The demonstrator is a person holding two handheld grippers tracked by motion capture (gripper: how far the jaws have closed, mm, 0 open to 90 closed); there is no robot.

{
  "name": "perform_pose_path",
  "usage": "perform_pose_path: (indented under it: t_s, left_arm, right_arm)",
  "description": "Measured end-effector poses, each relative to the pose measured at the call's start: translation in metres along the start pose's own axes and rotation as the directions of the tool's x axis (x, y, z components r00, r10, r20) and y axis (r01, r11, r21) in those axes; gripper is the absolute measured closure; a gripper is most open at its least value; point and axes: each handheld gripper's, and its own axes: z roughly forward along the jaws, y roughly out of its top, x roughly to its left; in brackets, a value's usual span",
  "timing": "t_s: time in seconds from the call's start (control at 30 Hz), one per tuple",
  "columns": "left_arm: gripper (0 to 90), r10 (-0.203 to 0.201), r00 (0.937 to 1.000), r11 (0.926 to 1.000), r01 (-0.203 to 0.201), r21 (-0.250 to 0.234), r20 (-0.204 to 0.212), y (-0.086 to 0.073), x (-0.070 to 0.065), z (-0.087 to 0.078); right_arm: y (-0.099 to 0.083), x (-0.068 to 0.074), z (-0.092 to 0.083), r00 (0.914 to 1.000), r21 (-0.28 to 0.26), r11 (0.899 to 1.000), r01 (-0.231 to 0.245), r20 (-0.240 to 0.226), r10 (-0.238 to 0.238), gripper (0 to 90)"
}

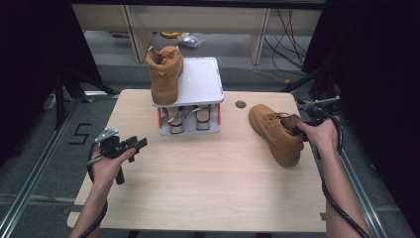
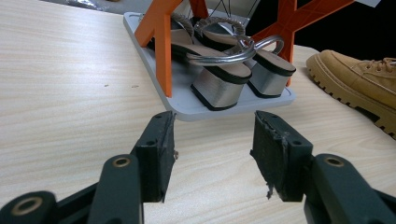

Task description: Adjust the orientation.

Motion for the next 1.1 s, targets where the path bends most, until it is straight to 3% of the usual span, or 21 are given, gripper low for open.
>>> perform_pose_path:
  t_s: [0.03, 0.1, 0.13, 0.23, 0.3, 0.33, 0.4, 0.43, 0.47, 0.5, 0.53, 0.6, 0.67, 0.7, 0.73, 0.77, 0.8, 0.83, 0.9, 1.0, 1.1]
  left_arm:
    - [48.0, -0.001, 1.0000, 1.0000, 0.001, 0.000, 0.000, 0.000, 0.000, 0.000]
    - [48.0, 0.000, 1.0000, 1.0000, 0.000, 0.000, 0.001, 0.000, 0.000, 0.000]
    - [48.0, 0.000, 1.0000, 1.0000, 0.000, 0.000, 0.001, 0.000, 0.000, 0.000]
    - [47.9, -0.002, 1.0000, 1.0000, 0.002, 0.002, 0.000, 0.000, 0.001, 0.000]
    - [47.9, -0.002, 1.0000, 1.0000, 0.002, 0.002, 0.001, 0.000, 0.001, 0.000]
    - [47.9, -0.002, 1.0000, 1.0000, 0.002, 0.001, 0.001, 0.000, 0.001, 0.000]
    - [47.9, -0.002, 1.0000, 1.0000, 0.002, 0.002, 0.002, -0.001, 0.000, 0.000]
    - [47.9, -0.003, 1.0000, 1.0000, 0.003, 0.003, 0.004, -0.001, 0.000, 0.001]
    - [47.9, -0.003, 1.0000, 1.0000, 0.003, 0.006, 0.004, -0.001, 0.000, 0.001]
    - [48.0, -0.003, 1.0000, 1.0000, 0.003, 0.007, 0.002, -0.001, -0.001, 0.001]
    - [47.9, -0.002, 1.0000, 1.0000, 0.002, 0.007, 0.004, -0.001, -0.001, 0.001]
    - [48.0, -0.002, 1.0000, 1.0000, 0.002, 0.007, 0.006, -0.001, -0.001, 0.001]
    - [48.0, -0.004, 1.0000, 1.0000, 0.004, 0.008, 0.004, -0.001, -0.001, 0.001]
    - [48.0, -0.004, 1.0000, 1.0000, 0.004, 0.009, 0.003, -0.001, -0.001, 0.001]
    - [48.0, -0.005, 1.0000, 0.9999, 0.005, 0.010, 0.002, -0.001, 0.000, 0.001]
    - [48.0, -0.006, 1.0000, 0.9999, 0.006, 0.010, 0.002, -0.002, 0.000, 0.002]
    - [48.0, -0.006, 1.0000, 0.9999, 0.006, 0.010, 0.003, -0.002, 0.000, 0.002]
    - [48.0, -0.006, 1.0000, 0.9999, 0.006, 0.009, 0.006, -0.002, 0.000, 0.002]
    - [48.0, -0.005, 1.0000, 0.9999, 0.005, 0.011, 0.007, -0.002, -0.001, 0.002]
    - [48.0, -0.006, 1.0000, 0.9999, 0.006, 0.011, 0.008, -0.002, -0.001, 0.002]
    - [48.0, -0.008, 1.0000, 0.9999, 0.007, 0.010, 0.005, -0.002, -0.001, 0.002]
  right_arm:
    - [0.001, 0.000, 0.001, 1.0000, 0.015, 1.000, 0.008, -0.005, -0.008, 56.2]
    - [0.001, 0.004, 0.003, 0.9992, 0.032, 0.999, -0.039, -0.001, 0.039, 56.1]
    - [0.003, 0.003, 0.004, 1.0000, 0.040, 0.999, -0.003, 0.005, 0.002, 56.0]
    - [0.004, 0.005, 0.007, 0.9997, 0.063, 0.998, -0.023, 0.003, 0.023, 56.0]
    - [0.004, 0.003, 0.009, 0.9999, 0.047, 0.999, 0.007, 0.010, -0.007, 56.0]
    - [0.004, 0.006, 0.010, 0.9996, 0.056, 0.998, -0.029, 0.003, 0.029, 56.0]
    - [0.006, 0.002, 0.010, 0.9996, 0.068, 0.997, 0.025, 0.012, -0.025, 56.0]
    - [0.006, 0.004, 0.010, 0.9999, 0.076, 0.997, -0.013, 0.004, 0.012, 56.1]
    - [0.007, 0.001, 0.011, 0.9999, 0.071, 0.997, 0.016, 0.005, -0.016, 56.4]
    - [0.007, 0.003, 0.013, 0.9998, 0.067, 0.998, -0.020, 0.002, 0.020, 57.0]
    - [0.007, 0.000, 0.014, 0.9996, 0.063, 0.998, 0.027, 0.005, -0.027, 57.3]
    - [0.010, 0.002, 0.014, 1.0000, 0.102, 0.995, 0.004, -0.001, -0.004, 58.1]
    - [0.011, -0.001, 0.017, 0.9985, 0.094, 0.994, 0.055, 0.000, -0.055, 58.7]
    - [0.013, 0.002, 0.016, 0.9996, 0.116, 0.993, 0.027, -0.001, -0.027, 59.5]
    - [0.014, 0.000, 0.017, 0.9973, 0.114, 0.991, 0.071, 0.005, -0.073, 60.9]
    - [0.014, 0.003, 0.017, 0.9994, 0.126, 0.991, 0.035, 0.003, -0.036, 63.2]
    - [0.016, 0.002, 0.018, 0.9966, 0.140, 0.987, 0.081, 0.001, -0.082, 66.0]
    - [0.016, 0.004, 0.018, 0.9982, 0.156, 0.986, 0.060, -0.006, -0.059, 67.4]
    - [0.019, 0.002, 0.020, 0.9930, 0.163, 0.980, 0.115, 0.005, -0.118, 71.6]
    - [0.019, 0.005, 0.020, 0.9978, 0.179, 0.982, 0.061, 0.014, -0.065, 76.3]
    - [0.020, 0.005, 0.020, 0.9981, 0.185, 0.981, 0.055, 0.017, -0.059, 77.6]
